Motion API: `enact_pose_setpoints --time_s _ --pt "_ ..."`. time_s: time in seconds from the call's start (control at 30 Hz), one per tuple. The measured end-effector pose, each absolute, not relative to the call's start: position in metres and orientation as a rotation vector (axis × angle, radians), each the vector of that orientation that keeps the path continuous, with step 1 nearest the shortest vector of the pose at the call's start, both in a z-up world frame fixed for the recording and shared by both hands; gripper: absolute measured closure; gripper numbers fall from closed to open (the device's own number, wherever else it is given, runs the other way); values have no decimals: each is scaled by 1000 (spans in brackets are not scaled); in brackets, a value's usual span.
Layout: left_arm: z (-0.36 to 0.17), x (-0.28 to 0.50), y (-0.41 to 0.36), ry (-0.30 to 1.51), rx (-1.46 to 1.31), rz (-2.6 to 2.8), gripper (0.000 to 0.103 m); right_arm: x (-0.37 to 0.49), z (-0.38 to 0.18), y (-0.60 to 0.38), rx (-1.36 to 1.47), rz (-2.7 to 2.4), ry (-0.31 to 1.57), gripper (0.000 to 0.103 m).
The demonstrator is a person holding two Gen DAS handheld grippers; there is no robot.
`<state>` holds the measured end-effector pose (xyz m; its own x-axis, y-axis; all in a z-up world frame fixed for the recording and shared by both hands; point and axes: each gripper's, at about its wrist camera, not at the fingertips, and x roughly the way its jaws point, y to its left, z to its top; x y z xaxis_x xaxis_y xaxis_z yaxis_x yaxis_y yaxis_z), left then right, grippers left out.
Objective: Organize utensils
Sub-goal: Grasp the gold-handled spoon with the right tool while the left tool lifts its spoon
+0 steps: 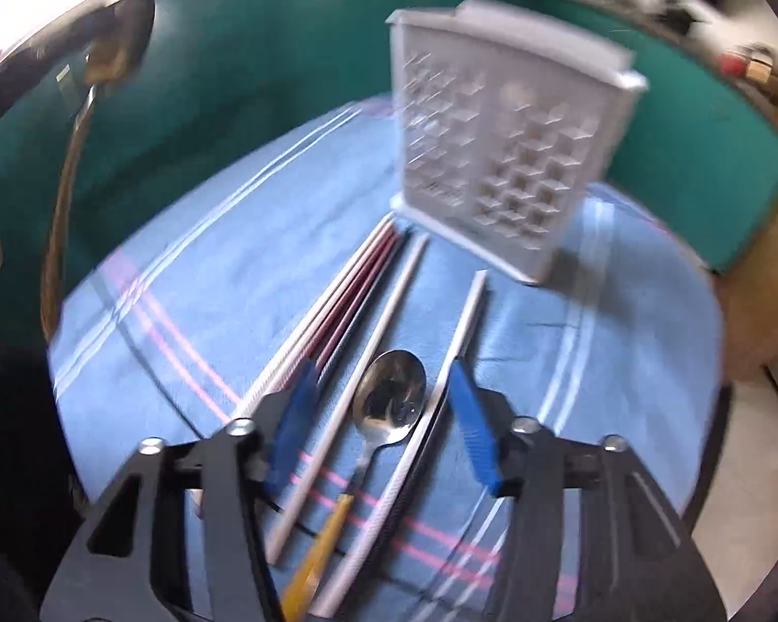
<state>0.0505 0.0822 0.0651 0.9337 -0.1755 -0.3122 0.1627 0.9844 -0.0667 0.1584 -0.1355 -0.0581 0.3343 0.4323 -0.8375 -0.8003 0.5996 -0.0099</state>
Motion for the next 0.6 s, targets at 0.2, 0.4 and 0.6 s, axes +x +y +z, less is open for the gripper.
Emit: enact_pose_setpoints --time_s 0.2,0.4,0.6 --pt "66 53 92 327 -51 -156 103 184 -73 -136 -488 944 1020 78" --pt "61 61 92 348 -54 -151 103 201 -82 -138 -463 993 1081 83" --pt "60 66 88 354 -57 -153 103 212 -74 -150 -369 1028 1101 101"
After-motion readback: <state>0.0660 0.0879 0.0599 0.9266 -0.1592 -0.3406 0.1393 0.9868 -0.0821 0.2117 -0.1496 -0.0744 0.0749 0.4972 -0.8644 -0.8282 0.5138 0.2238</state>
